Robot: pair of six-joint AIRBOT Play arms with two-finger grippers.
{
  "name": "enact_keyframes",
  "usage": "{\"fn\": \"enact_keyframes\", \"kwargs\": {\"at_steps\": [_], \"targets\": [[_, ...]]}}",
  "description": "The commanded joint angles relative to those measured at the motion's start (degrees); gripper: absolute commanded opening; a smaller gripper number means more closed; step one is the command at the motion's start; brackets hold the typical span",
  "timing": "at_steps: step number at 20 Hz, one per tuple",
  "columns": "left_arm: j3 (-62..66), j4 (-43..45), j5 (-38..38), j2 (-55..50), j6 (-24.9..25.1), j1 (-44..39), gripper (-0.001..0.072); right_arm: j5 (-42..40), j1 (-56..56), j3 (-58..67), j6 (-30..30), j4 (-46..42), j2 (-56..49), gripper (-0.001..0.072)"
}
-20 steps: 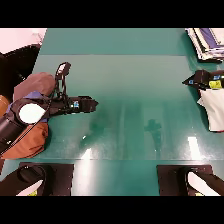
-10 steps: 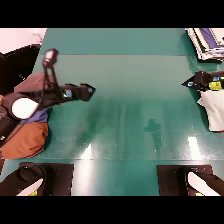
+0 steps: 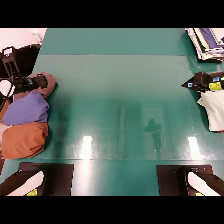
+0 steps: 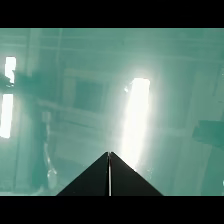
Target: Fold the shirts.
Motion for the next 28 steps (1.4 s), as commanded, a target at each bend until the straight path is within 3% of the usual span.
{"fn": "enact_keyframes", "kwargs": {"at_steps": [1,8,9,10,11,12,16,19,21,25,28], "targets": [[1.55,1.7,5.01,-9.18,-0.02,6.05,0.0593,0.04,0.02,-0.02,0.02,0.07,0.0,0.0014],[12.94,1.75,3.76,-25.4,4.07,6.4,0.0591,-0.72,0.0,-0.02,0.04,0.04,-0.02,0.0015],[13.25,1.75,4.2,-25.38,4.04,6.4,0.0539,-1.16,0.0,-0.02,0.04,0.02,-0.02,0.0015],[13.9,1.75,3.91,-25.35,4.17,6.4,0.0293,-1.6,0.02,-0.02,0.04,0.04,-0.02,0.0014],[14.69,1.75,3.02,-25.31,4.55,6.4,0.0105,-2.08,0.02,-0.02,0.04,0.07,-0.02,0.0015],[15.89,1.88,1.27,-25.31,4.79,6.4,0.0023,-2.16,0.02,-0.02,0.04,0.07,-0.02,0.0015],[24.85,1.9,-9.46,-22.4,5.57,6.36,0.0022,-3.06,0.0,0.2,0.04,1.25,0.04,0.0015],[33.11,1.6,-13.97,-14.1,6.03,6.34,0.0022,-3.04,0.7,6.64,0.04,2.05,-0.92,0.0014],[38.62,0.57,-15.63,-6.78,9.11,5.29,0.0021,-3.26,1.6,13.38,0.02,2.01,-1.73,0.0014],[44.59,0.57,-20.37,4.17,13.49,-3.1,0.0021,-3.52,2.25,26.21,0.0,1.92,-3.5,0.0014],[44.74,-1.14,-27.06,6.03,13.44,-14.12,0.0021,-3.39,2.25,33.0,0.0,1.92,-4.76,0.0015]]}}
